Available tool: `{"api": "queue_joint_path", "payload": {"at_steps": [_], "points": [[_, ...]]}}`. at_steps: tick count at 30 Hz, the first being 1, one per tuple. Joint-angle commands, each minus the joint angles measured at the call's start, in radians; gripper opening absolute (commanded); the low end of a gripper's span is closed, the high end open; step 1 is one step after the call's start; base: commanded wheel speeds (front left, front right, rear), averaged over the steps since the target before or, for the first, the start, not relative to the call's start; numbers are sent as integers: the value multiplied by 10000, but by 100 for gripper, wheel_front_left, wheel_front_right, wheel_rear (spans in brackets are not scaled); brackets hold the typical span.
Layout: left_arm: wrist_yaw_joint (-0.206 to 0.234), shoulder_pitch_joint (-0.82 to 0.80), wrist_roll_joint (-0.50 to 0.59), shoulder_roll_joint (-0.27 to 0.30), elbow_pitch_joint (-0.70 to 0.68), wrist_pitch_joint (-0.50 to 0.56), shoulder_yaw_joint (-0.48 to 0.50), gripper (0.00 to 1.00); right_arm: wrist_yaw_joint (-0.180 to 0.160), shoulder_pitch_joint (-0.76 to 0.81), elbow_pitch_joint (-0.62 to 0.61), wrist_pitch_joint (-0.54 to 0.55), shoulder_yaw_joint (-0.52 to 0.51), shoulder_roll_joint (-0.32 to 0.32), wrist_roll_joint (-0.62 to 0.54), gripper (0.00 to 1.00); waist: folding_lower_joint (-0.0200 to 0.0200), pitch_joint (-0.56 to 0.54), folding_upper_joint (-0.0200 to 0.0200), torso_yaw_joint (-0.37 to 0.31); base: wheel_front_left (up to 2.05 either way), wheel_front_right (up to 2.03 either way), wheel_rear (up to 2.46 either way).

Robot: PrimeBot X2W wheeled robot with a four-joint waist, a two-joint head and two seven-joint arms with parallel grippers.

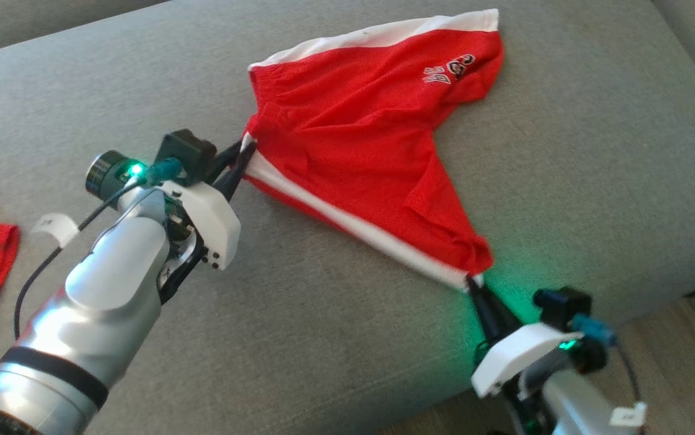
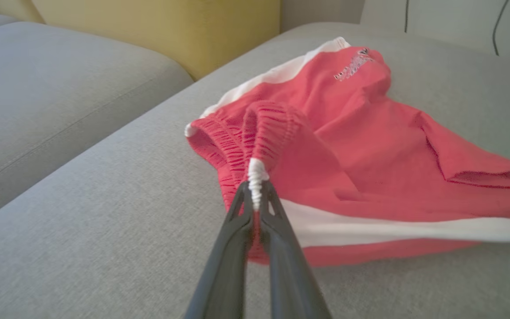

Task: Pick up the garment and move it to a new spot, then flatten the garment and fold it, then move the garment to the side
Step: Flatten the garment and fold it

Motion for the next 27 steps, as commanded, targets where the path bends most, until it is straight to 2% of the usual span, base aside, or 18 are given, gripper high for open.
{"api": "queue_joint_path", "payload": {"at_steps": [1, 5, 8, 15, 21, 27], "points": [[135, -520, -206, 183, -318, -232, 596, 0, 67, -472, -511, -203, -89, -325, -467, 0, 0, -144, 0, 229, 0, 0, 0], [181, -286, -495, 108, -569, -421, 823, 0, 67, -627, -1228, -99, -452, -685, -958, 0, 0, -424, 0, 559, 0, 0, 0], [194, -28, -712, 120, -934, -535, 984, 0, 67, -844, -2296, 194, -749, -1206, -1201, 0, 0, -797, 0, 928, 0, 0, 0], [333, 546, -1378, 326, -2284, -645, 1563, 0, 67, -1588, -4877, 1288, -1102, -2517, -630, 0, 0, -1815, 0, 1761, 0, 0, 0], [1002, 865, -1956, 538, -4062, -690, 2414, 0, 67, -2448, -6110, 2021, -1170, -3253, -179, 0, 0, -2500, 0, 2317, 0, 0, 0], [1770, 1443, -2138, 800, -5902, -535, 2862, 0, 67, -2889, -6733, 3347, -1154, -3428, 434, 0, 0, -2850, 0, 2676, 0, 0, 0]]}}
